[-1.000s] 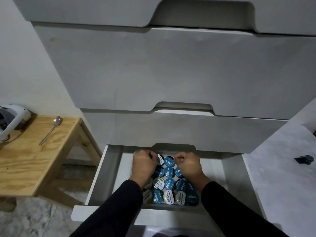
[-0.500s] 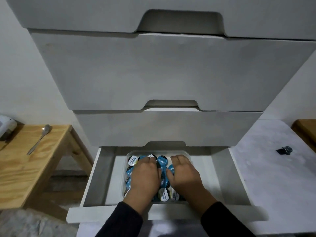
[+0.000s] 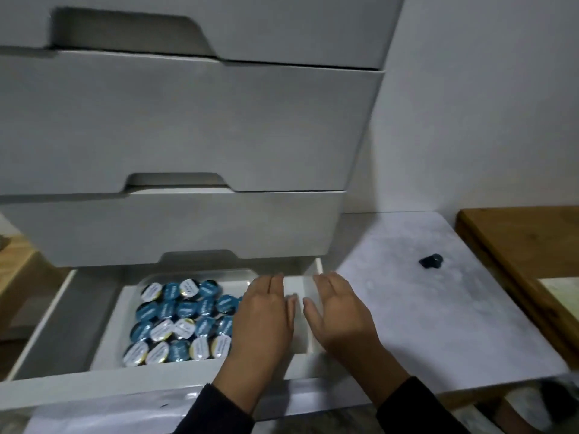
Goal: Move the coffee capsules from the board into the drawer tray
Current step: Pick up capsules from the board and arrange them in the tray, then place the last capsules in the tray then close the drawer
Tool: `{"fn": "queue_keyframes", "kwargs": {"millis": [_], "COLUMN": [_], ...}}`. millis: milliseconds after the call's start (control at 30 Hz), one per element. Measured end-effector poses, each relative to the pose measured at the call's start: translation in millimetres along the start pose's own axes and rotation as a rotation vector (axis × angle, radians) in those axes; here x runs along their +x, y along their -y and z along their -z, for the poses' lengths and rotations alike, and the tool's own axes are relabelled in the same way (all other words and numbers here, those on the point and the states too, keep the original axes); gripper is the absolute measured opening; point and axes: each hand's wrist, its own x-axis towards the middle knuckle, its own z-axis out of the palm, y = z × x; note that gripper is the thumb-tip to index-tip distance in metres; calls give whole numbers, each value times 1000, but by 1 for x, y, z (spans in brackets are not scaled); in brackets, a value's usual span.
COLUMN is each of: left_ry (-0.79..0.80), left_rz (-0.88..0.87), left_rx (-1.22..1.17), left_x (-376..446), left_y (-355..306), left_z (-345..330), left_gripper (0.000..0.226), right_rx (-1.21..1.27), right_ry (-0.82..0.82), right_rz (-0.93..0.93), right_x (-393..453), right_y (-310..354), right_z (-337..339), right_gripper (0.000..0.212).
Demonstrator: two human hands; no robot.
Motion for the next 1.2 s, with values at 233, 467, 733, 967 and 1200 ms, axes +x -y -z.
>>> {"fn": "queue_keyframes", "kwargs": {"millis": [233, 467, 733, 967, 1200], "left_ry": [41, 183, 397, 500, 504], "left_rz": [-121, -134, -24, 190, 275], "left_rx": [-90, -103, -193, -443, -564], "left_x": [2, 24, 94, 164, 203], "left_y": [-126, -193, -224, -245, -251], "left_z": [-62, -118, -185, -244, -276], "left_gripper": [47, 46, 40, 37, 42], "right_rx": [-72, -326, -62, 6, 89], "right_ry": [-25, -147, 167, 317, 346], "right_rz": [-67, 74, -308, -411, -409], "right_x": [-26, -45, 0, 61, 103], "right_y": [-134, -237, -322, -374, -401], "right_z": [42, 47, 20, 0, -29], "right_gripper": [46, 26, 39, 34, 36]}}
